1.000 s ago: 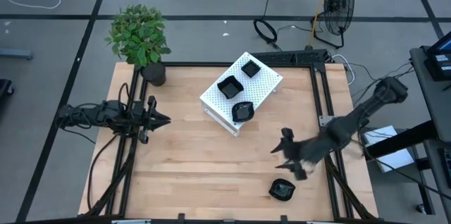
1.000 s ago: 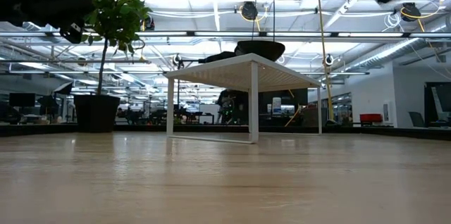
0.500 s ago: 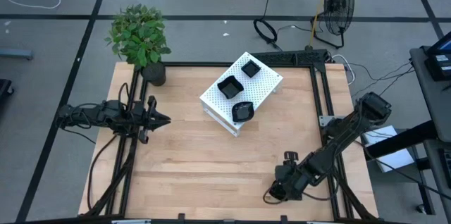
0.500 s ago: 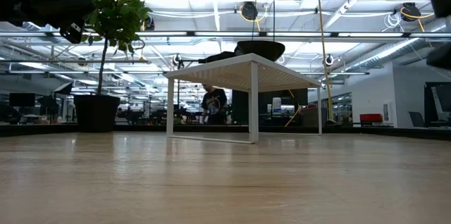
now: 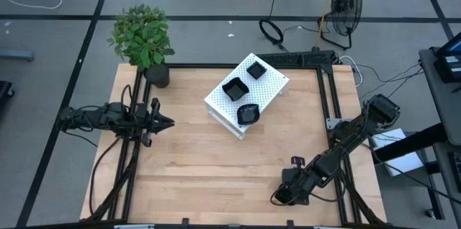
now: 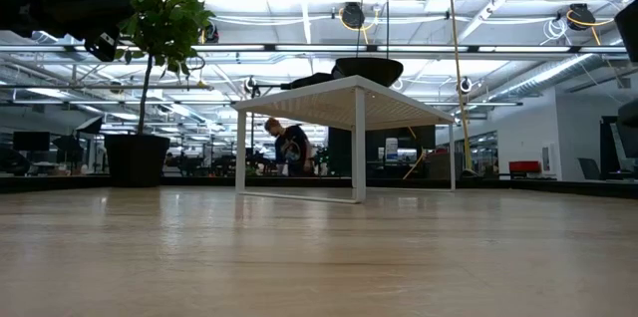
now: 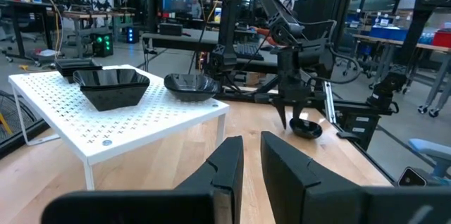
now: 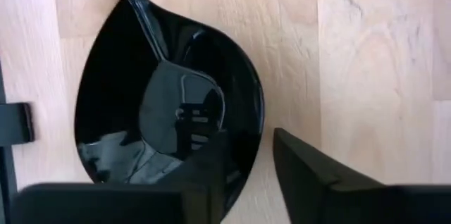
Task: Pick & Place Mini shaped plates
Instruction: Stack the black leaf shaped plate on top of the black leaf shaped plate on the shelf
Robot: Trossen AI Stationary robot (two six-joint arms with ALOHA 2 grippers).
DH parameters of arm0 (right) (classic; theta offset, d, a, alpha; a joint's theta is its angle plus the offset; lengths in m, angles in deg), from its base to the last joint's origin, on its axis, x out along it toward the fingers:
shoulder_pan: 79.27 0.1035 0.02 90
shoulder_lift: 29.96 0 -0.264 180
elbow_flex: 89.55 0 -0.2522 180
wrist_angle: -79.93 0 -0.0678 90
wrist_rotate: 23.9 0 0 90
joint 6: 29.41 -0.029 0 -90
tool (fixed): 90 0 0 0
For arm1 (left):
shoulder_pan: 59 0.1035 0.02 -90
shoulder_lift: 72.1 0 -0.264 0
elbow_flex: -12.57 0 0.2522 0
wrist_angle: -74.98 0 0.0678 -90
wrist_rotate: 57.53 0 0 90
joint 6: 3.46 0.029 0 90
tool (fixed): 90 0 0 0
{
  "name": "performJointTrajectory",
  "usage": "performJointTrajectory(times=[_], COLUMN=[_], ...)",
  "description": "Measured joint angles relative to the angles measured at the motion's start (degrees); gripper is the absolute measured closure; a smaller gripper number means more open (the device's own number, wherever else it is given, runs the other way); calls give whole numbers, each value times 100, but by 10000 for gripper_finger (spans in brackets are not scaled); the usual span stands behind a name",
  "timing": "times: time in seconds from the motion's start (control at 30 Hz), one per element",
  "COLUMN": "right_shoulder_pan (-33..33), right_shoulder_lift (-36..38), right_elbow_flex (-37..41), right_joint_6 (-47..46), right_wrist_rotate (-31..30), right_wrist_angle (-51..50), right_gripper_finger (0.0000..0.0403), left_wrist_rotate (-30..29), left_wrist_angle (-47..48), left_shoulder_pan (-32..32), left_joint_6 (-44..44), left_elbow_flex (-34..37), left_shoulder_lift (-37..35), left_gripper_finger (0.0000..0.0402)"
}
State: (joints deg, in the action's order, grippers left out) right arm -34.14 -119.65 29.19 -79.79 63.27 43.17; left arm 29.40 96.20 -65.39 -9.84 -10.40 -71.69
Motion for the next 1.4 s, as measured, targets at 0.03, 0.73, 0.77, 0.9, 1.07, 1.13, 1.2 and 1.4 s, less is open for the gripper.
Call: performJointTrajectory(times=[0.03,0.73,0.77,0.9,1.07,1.13,1.2,1.4], right_shoulder_pan=[0,-1039,-1212,-2017,-3141,-3536,-3839,-4665], right_shoulder_lift=[0,1237,1392,1791,1759,1653,1562,1207], right_elbow_flex=[0,-234,-369,-1297,-2773,-3104,-3248,-3309], right_joint_6=[21,2451,2806,4198,5950,6835,7692,8438], right_wrist_rotate=[1,-4,-6,-290,-482,-481,-463,643], right_wrist_angle=[19,449,272,-604,-1321,-1293,-1300,-1452], right_gripper_finger=[314,402,402,403,403,403,403,403], left_wrist_rotate=[0,-1,0,-2,-2,-2,-2,0], left_wrist_angle=[0,0,0,0,0,0,0,0], left_shoulder_pan=[0,0,0,0,0,0,0,0], left_joint_6=[2,4,2,5,6,2,6,5], left_elbow_flex=[0,0,0,0,0,0,0,0], left_shoulder_lift=[0,0,0,0,0,0,0,0], left_gripper_finger=[346,346,346,346,346,346,346,346])
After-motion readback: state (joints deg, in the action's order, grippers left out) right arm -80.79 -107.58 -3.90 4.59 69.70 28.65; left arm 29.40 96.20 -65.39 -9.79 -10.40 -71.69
